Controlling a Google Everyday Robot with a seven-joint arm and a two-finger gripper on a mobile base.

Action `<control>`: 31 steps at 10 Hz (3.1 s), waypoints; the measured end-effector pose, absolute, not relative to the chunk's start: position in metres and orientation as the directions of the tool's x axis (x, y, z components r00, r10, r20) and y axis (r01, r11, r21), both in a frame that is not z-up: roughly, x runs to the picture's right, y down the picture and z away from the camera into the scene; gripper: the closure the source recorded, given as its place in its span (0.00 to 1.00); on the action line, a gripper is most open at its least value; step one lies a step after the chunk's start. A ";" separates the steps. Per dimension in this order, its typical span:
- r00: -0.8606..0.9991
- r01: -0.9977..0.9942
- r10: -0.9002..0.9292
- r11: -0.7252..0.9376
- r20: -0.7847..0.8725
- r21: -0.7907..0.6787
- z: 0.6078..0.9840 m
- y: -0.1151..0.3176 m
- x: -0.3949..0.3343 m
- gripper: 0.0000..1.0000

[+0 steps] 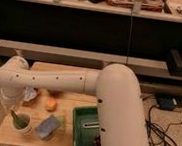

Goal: Place pepper in table surface

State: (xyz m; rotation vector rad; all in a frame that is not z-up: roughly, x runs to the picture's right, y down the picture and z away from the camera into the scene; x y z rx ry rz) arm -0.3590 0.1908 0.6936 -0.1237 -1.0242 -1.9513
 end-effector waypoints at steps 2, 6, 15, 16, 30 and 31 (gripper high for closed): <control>-0.593 0.752 -0.666 -0.256 0.453 0.608 0.694 0.193 -0.359 0.69; -0.567 0.766 -0.690 -0.243 0.449 0.595 0.692 0.191 -0.353 0.40; -0.569 0.755 -0.713 -0.254 0.411 0.605 0.688 0.197 -0.351 0.20; -0.573 0.753 -0.707 -0.254 0.415 0.607 0.692 0.202 -0.351 0.20; -0.534 0.807 -0.695 -0.250 0.482 0.535 0.683 0.192 -0.344 0.80; -0.524 0.813 -0.703 -0.244 0.480 0.529 0.675 0.185 -0.341 0.80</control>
